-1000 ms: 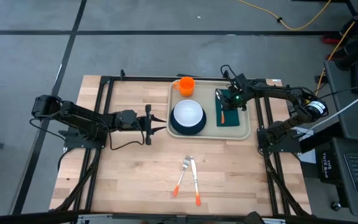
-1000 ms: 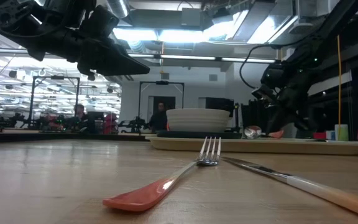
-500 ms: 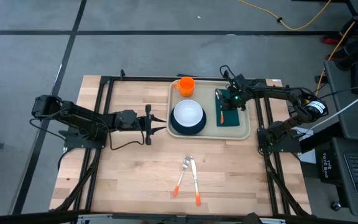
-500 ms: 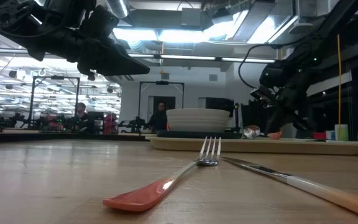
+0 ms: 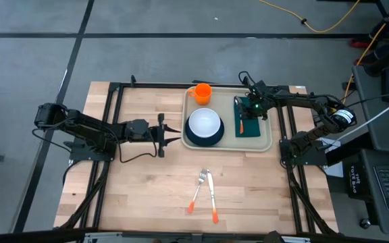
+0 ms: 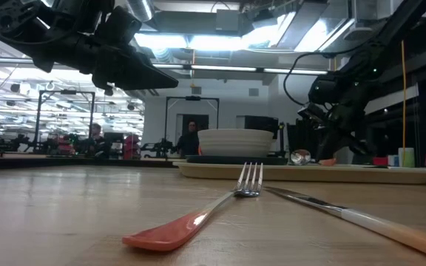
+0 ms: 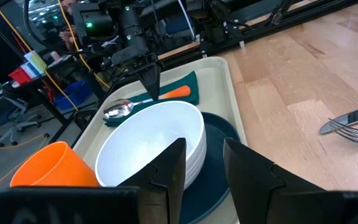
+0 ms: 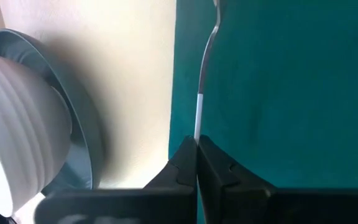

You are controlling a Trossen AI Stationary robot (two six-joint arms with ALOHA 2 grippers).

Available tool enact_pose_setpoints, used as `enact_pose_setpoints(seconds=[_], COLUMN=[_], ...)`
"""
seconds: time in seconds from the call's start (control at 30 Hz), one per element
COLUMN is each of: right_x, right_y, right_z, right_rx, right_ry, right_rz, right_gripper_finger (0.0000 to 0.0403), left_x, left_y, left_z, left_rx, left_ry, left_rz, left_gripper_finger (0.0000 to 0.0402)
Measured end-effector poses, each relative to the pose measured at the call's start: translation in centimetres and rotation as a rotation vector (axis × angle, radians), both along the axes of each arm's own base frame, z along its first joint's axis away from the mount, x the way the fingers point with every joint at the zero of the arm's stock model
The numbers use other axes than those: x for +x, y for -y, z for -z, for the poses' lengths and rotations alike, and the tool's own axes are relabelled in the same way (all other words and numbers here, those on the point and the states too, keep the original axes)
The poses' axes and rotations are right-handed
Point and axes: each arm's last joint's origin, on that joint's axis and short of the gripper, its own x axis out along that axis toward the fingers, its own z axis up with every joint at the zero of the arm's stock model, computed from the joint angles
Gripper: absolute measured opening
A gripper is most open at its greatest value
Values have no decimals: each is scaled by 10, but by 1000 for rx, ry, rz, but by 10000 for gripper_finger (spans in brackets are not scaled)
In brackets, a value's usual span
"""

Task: Set up tray
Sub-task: Put the orange spoon on the blue napkin on the serving tray

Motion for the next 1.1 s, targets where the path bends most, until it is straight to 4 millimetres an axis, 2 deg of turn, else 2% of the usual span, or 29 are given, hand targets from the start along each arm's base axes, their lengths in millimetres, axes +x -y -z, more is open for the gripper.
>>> enact_pose_setpoints(seconds=[0.6, 1.1], right_x=[1, 4], right_y=[0, -1], right_z=[-1, -1], right_rx=[36, -2], right_ry=[24, 4], right_rz=[26, 11], right_gripper_finger=[0, 0], left_x=[0, 0], left_y=[0, 0], left_z=[0, 0], left_rx=[0, 0], left_ry=[0, 0], left_rz=[0, 0], left_gripper_finger=[102, 102])
